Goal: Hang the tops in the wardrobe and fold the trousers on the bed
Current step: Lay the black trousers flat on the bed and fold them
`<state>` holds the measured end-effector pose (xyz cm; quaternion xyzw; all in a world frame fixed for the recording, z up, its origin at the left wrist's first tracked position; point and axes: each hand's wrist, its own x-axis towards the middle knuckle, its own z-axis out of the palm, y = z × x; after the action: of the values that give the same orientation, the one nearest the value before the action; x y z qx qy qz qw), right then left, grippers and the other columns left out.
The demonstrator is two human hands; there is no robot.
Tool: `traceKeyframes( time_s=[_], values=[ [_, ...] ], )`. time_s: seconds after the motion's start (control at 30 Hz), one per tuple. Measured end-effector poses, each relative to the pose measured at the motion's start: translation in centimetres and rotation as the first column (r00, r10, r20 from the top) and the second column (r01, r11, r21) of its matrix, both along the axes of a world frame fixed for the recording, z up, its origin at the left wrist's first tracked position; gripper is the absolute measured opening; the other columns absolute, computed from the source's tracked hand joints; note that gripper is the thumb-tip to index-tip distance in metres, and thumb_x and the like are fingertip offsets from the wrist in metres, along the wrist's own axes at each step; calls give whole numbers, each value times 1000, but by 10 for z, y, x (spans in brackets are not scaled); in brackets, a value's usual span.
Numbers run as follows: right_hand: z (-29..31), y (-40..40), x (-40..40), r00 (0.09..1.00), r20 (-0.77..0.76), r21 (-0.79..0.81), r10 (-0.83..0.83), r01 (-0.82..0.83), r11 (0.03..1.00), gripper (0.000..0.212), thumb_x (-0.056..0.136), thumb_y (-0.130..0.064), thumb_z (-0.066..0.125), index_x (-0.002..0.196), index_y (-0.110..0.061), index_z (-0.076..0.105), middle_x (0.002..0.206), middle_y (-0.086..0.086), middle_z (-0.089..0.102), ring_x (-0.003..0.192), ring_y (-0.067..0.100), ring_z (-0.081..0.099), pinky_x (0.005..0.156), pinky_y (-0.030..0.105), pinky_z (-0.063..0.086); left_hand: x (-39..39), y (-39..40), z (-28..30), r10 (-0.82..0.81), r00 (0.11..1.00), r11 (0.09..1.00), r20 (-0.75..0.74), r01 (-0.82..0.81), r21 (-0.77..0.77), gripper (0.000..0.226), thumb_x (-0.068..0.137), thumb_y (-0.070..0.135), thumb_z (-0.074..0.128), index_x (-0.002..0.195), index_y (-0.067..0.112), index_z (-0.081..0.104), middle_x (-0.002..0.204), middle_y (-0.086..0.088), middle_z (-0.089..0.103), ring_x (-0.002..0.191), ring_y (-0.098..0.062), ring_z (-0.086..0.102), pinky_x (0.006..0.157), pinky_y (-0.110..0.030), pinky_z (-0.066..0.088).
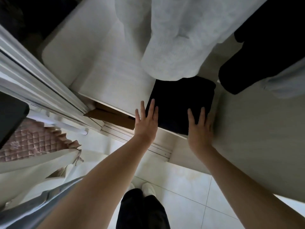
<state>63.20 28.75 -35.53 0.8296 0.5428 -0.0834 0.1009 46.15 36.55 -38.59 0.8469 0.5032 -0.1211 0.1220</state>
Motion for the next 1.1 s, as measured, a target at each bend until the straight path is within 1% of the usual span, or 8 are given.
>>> traceKeyframes(
  time_s=[0.1, 0.2, 0.27, 0.4, 0.6, 0.8, 0.93, 1.1],
  values=[
    [-17, 4, -10, 981, 20, -61, 193, -192, 980, 106, 82, -17, 70, 151, -38, -8, 161, 10, -8, 145, 43, -4, 112, 61, 14, 1, 1, -13, -221, 975, 973, 21, 219, 74, 83, 96, 23, 48, 155, 24, -12, 162, -5, -20, 148, -38, -15, 120, -53, 0],
    [-31, 11, -9, 981, 29, -165, 192, -185, 969, 119, 80, -16, 72, 145, -40, -25, 159, 6, -20, 143, 45, -16, 106, 73, 4, 0, 8, -17, -274, 962, 960, 16, 272, 64, 79, 99, 22, 43, 154, 26, -14, 163, -4, -15, 149, -33, -15, 121, -53, 1],
    [-39, 12, -6, 980, 55, -162, 194, -183, 970, 114, 82, -20, 69, 146, -38, -24, 160, 7, -18, 143, 45, -13, 104, 75, 6, 1, 9, -20, -276, 961, 960, 18, 274, 58, 78, 100, 21, 42, 154, 27, -14, 163, -4, -16, 149, -33, -15, 121, -53, 3],
    [-41, 8, 3, 969, 116, -153, 219, -200, 968, 98, 88, -19, 61, 150, -32, -15, 161, 9, -3, 145, 43, 2, 102, 69, 27, 2, 13, -17, -301, 953, 954, 31, 300, 22, 75, 101, 17, 40, 155, 27, -12, 163, -4, -17, 149, -32, -17, 122, -50, 4],
    [-42, -18, 8, 985, 145, -128, 90, -71, 989, 78, 95, -14, 44, 152, -32, -5, 161, 9, 5, 146, 39, 7, 101, 67, 31, 21, 8, -12, -364, 929, 931, 71, 365, -9, 70, 103, 19, 39, 156, 29, -6, 164, -1, -13, 149, -29, -16, 122, -48, 6],
    [-43, -8, 20, 995, 44, -104, 86, -81, 991, 96, 90, -8, 55, 147, -43, -15, 161, 4, -6, 147, 35, -6, 108, 67, 19, 19, 0, -16, -304, 953, 952, 18, 303, 34, 71, 102, 23, 36, 155, 25, -11, 163, -2, -17, 149, -27, -19, 121, -51, -1],
    [-40, -16, 13, 994, 41, -146, 99, -92, 985, 111, 83, -8, 59, 143, -37, -30, 160, 5, -17, 146, 36, -13, 111, 66, 9, 4, -17, -9, -232, 970, 971, -69, 236, 48, 77, 101, 24, 38, 153, 18, -18, 161, -5, -24, 146, -32, -25, 120, -54, -4],
    [-18, -47, -9, 991, -8, -160, 136, -135, 978, 101, 86, -15, 60, 151, -23, -18, 160, 14, -10, 146, 40, -5, 114, 55, 18, -27, -56, 15, -138, 987, 989, -78, 133, -67, 79, 99, 14, 44, 155, 17, -11, 162, -6, -21, 146, -33, -23, 121, -52, 0]
  ],
)
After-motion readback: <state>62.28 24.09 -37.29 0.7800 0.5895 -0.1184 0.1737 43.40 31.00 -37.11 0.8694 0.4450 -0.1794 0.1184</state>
